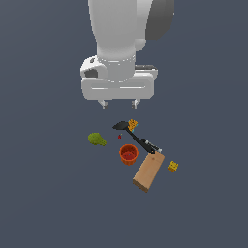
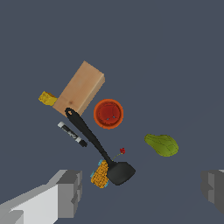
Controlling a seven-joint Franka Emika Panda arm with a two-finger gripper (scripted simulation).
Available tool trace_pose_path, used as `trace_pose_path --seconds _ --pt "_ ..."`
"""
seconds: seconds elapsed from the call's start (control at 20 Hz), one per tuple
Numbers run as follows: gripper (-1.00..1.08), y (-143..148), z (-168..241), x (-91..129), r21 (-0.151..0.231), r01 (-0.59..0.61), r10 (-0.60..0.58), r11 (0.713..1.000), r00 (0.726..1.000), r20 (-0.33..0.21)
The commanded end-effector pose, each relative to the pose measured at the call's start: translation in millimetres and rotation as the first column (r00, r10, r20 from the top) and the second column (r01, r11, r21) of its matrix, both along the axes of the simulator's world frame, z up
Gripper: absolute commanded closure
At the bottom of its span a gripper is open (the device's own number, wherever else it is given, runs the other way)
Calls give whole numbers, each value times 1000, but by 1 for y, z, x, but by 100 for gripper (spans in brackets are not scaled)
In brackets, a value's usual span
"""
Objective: Pick up a designated object from a clutter of objects.
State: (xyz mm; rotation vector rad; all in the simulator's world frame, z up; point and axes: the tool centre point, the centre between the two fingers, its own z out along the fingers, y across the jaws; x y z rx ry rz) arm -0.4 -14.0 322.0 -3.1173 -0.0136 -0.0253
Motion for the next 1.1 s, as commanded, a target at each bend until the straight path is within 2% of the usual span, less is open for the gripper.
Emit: trace_pose_path --seconds 0.0,0.3,0.55,0.75,1.05 --pt "-92 2 -8 0 -2 -20 20 1000 1000 -1" --pt "-92 11 -40 -2 -11 -111 111 994 994 -2" --pt "-92 22 -80 -8 -20 -228 228 973 974 -6" --pt "-92 33 -119 -18 -26 -344 344 939 939 -10" --pt "-92 50 -170 -38 -28 -499 499 866 867 -14"
